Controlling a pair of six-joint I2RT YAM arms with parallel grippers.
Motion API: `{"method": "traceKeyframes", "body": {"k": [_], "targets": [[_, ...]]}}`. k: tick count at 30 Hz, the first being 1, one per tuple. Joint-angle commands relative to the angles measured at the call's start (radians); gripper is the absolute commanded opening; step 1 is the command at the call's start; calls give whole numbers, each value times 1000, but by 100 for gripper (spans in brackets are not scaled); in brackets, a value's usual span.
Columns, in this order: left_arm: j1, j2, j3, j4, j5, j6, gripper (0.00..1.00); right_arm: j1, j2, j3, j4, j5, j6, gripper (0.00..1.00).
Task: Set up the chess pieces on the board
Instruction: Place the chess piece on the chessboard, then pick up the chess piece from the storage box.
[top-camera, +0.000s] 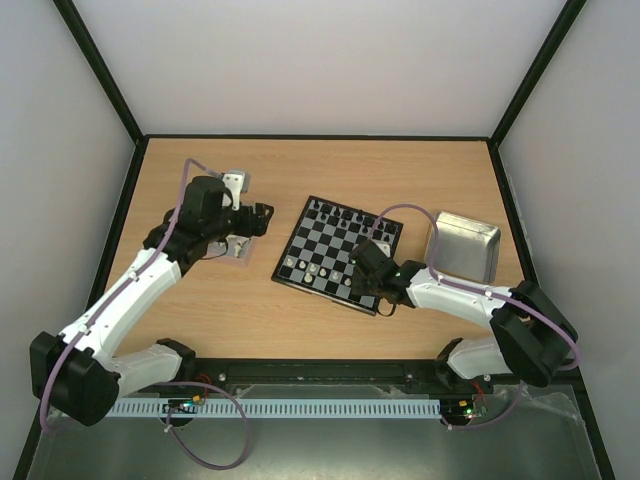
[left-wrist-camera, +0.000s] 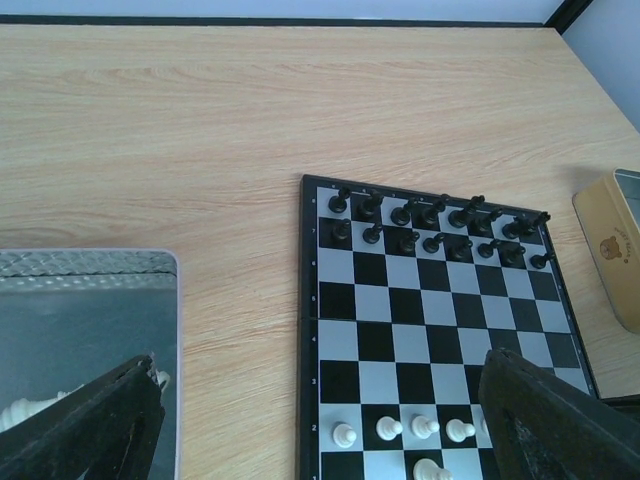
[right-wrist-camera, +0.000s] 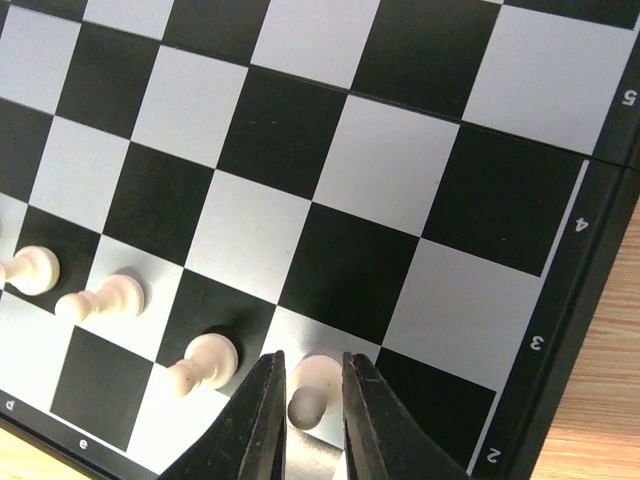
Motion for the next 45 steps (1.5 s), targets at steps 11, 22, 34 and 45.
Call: {"method": "traceKeyframes", "body": {"k": [11,22,34,45], "targets": [[110,120,13,-75,-31,-114,88,7,-116,59,-67,104,45,32],[203,412,73,-219,-205,-182,47,7,-150,26,-18,102,80,33],[249,583,90,-112,-192,-365,55,8,-172,20,-12,126,64,33],[272,651,111,-38,-176,-432,47,8,-196,32,-16,160,51,33]]}}
